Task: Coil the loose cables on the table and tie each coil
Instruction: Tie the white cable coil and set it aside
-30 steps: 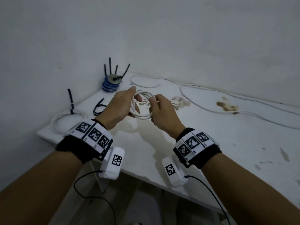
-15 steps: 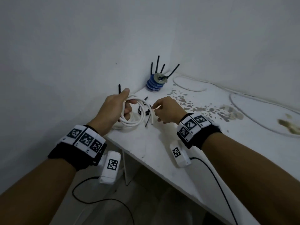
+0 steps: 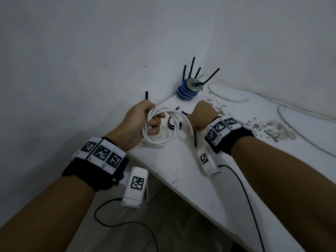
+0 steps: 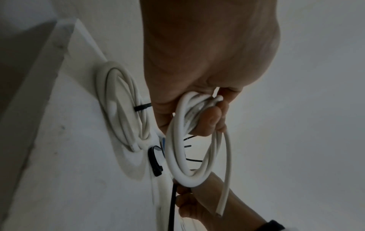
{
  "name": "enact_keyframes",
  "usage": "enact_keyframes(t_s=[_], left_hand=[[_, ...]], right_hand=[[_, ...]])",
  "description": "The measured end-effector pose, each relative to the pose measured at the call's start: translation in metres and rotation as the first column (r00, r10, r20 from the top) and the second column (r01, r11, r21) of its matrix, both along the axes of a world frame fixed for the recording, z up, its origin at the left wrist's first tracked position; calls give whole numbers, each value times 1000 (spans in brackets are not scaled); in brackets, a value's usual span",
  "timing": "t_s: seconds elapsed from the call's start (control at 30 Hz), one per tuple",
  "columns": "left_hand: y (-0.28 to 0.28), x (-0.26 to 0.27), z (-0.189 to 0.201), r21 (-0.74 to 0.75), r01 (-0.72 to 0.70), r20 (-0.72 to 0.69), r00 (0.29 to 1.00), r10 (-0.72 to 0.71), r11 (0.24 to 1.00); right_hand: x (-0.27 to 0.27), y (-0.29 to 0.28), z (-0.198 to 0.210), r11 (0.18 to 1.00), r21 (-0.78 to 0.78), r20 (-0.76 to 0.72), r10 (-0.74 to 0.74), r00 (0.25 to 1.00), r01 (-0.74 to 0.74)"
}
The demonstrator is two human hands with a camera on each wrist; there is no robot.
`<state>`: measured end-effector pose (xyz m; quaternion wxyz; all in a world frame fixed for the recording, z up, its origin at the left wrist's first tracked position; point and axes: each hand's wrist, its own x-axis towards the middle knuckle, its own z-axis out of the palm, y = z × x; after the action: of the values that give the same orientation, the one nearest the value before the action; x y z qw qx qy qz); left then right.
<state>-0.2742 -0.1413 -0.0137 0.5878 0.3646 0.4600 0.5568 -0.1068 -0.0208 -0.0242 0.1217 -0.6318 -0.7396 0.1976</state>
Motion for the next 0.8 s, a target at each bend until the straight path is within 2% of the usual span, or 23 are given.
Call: enact_keyframes(t_s=[0.13, 0.27, 0.33, 0.43, 0.5, 0.57, 0.67, 0.8], left_hand=[[2, 12, 0, -1, -12, 8, 1000, 12, 1000], [-1, 36, 5, 1, 5, 41, 999, -5, 1000], [-3, 51, 8, -1, 32, 79, 996, -32, 999], [-5, 74, 10, 4, 14, 136, 991, -15, 1000], [-5, 88, 10, 4, 10, 159, 987, -11, 1000], [-6, 105, 11, 20, 19, 163, 986, -22, 1000], [-9, 134, 14, 61, 56, 180, 981, -67, 997], [-16, 171, 19, 81, 155, 164, 972, -166, 985]], right_hand=[[28, -15, 21, 995, 23, -181, -89, 980, 94], [58, -40, 49, 962, 193, -363, -113, 925, 194], [72, -56, 61, 928, 274, -483, -94, 871, 252], [97, -81, 74, 892, 325, -680, -10, 733, 314], [115, -97, 77, 882, 358, -727, 58, 684, 306], [130, -110, 74, 877, 372, -727, 72, 683, 303], [147, -122, 62, 874, 350, -704, 10, 710, 336], [177, -131, 52, 803, 458, -549, -81, 832, 381]])
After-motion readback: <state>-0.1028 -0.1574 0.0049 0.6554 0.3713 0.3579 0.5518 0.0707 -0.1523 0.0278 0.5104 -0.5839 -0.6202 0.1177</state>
